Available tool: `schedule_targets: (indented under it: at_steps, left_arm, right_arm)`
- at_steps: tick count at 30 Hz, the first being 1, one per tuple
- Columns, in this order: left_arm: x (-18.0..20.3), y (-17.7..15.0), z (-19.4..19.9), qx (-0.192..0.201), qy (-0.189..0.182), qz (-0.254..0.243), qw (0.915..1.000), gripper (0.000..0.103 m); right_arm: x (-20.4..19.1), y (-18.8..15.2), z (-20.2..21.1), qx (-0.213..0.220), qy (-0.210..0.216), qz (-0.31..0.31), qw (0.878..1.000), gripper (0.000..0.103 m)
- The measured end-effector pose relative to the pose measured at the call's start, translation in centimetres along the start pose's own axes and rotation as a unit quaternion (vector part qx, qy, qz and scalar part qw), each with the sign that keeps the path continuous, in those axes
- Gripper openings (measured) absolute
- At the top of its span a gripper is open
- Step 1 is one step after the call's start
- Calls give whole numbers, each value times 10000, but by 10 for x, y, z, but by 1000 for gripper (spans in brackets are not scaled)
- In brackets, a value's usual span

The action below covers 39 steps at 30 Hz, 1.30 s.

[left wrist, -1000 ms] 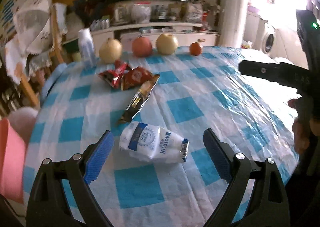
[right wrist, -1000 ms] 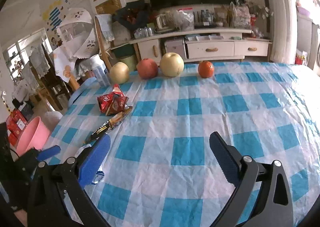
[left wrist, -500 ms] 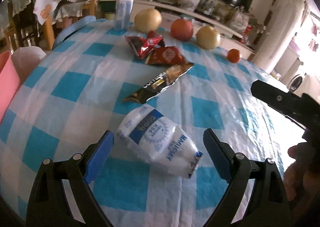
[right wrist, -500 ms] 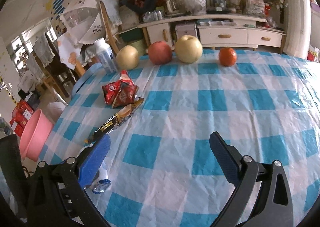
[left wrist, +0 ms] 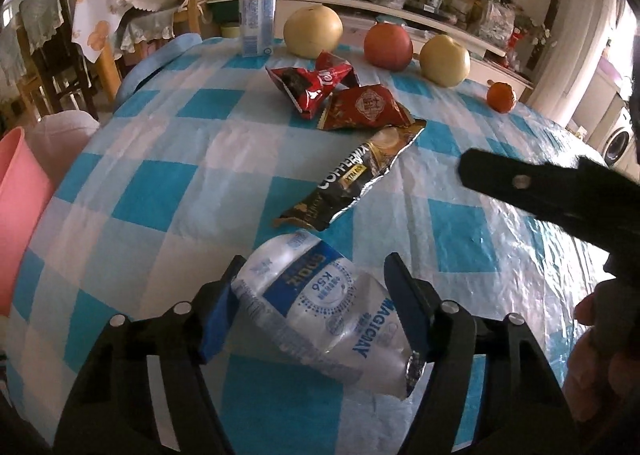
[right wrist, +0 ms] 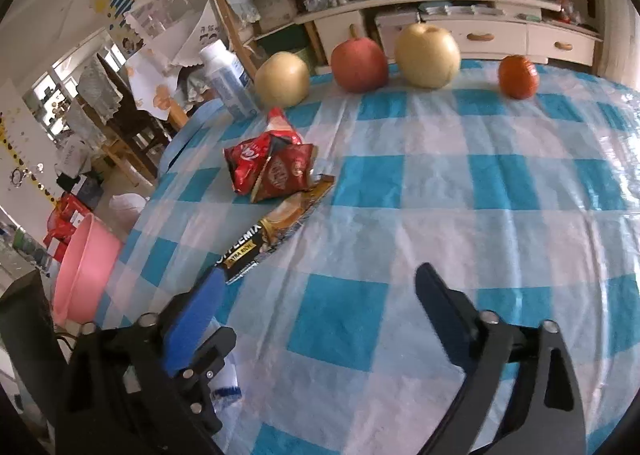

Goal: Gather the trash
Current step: 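Grasp the white MAGICDAY bag with the left gripper while the right gripper grasps a red wrapper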

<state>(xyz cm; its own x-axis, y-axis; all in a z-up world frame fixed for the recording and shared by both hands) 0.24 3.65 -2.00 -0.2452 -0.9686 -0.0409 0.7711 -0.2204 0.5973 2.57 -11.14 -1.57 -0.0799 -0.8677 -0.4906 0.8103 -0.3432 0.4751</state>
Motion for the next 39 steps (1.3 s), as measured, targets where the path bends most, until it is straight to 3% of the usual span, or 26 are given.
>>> schedule_targets:
  at_steps: [5, 13, 16, 24, 25, 29, 37, 39]
  left_arm:
    - [-14, 4, 3, 78, -122, 131, 9998, 48]
    - [-29, 4, 3, 60, -372, 287, 9989, 45]
    - [-36, 5, 7, 117, -418, 315, 9986, 31]
    - [-51, 5, 7, 46, -502, 373, 9980, 30]
    - [-52, 4, 7, 37, -499, 330, 9982, 31]
    - [-50, 0, 8, -67, -394, 132, 9991, 53]
    - [-39, -9, 11, -149, -370, -326, 9987, 71]
    - [-35, -11, 11, -193, -315, -496, 9981, 82]
  right_arm:
    - [-2, 1, -13, -130, 139, -161, 9997, 79]
    - [-5, 12, -24, 21, 83, -89, 9999, 76]
    - [-10, 17, -28, 69, 122, -34, 9999, 76]
    - [-22, 31, -49, 185, -133, 265, 9994, 76]
    - [-23, 34, -53, 193, -204, 282, 9992, 76]
    - [-24, 43, -63, 188, -298, 278, 9990, 76]
    - [-35, 55, -86, 248, -540, 592, 9965, 76]
    - [-38, 57, -92, 236, -546, 638, 9962, 76]
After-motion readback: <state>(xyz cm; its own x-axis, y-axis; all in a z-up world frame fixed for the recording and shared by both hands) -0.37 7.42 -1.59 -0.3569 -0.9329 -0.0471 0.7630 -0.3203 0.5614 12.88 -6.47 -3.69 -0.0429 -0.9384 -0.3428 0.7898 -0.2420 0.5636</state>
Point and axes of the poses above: each gripper's, at about its wrist camera, not at the fingertips, and z roughly against the way its jaws point, x to its right, y to its top, the point moved 4 cm from there along -z, roughly the way its jaws point, and after that the axes turned 12 degrees about -z, right-handed, at the moved point
